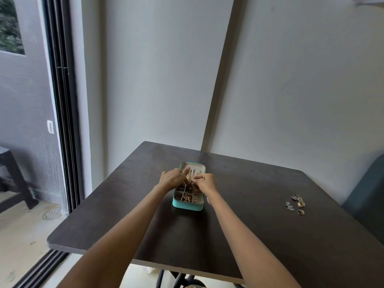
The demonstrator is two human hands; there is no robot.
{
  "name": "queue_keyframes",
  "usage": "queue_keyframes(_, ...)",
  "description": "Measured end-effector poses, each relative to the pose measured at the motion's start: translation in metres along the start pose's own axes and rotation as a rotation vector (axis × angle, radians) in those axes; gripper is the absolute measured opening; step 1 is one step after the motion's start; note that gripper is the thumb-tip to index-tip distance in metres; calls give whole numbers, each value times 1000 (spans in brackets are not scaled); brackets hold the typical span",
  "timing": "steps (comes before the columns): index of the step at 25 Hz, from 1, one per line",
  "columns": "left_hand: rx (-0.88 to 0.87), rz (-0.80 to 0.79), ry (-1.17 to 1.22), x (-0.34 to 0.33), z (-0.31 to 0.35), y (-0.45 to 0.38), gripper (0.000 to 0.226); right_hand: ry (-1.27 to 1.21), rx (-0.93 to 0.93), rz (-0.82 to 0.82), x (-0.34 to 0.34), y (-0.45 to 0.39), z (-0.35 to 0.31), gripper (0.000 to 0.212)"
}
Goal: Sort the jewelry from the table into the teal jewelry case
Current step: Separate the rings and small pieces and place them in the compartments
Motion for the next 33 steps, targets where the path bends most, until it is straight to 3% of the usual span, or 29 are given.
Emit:
queue_keyframes(2,6,-3,73,2,-1,2,64,-11,-17,19,6,1,2,15)
queue_keyframes(6,-36,65,-100,14,0,1,37,-25,-2,31,11,4,-2,16)
queue_keyframes(12,-95,36,-57,4,12,-2,24,-9,-7,11,5,4,0,28)
queue_keyframes(16,-127,68,-166,9,15,-2,29,9,6,-18,3,3,-2,13)
queue_keyframes(22,-114,77,-294,9,6,-4,60,101,34,2,-2,5,-4,15)
queue_keyframes(33,-97,50,-275,4,9,3,72,225,95,3,2,6,-3,24)
Point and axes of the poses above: each hand's wrist, its own y-axis away from the middle knuckle, its own x-axis out of the back of the hand, z = x × y, the point moved 9 cm from there along -y, towards the middle knuckle, and after that the axes turned 11 degrees about -x, right-handed, at the moved point
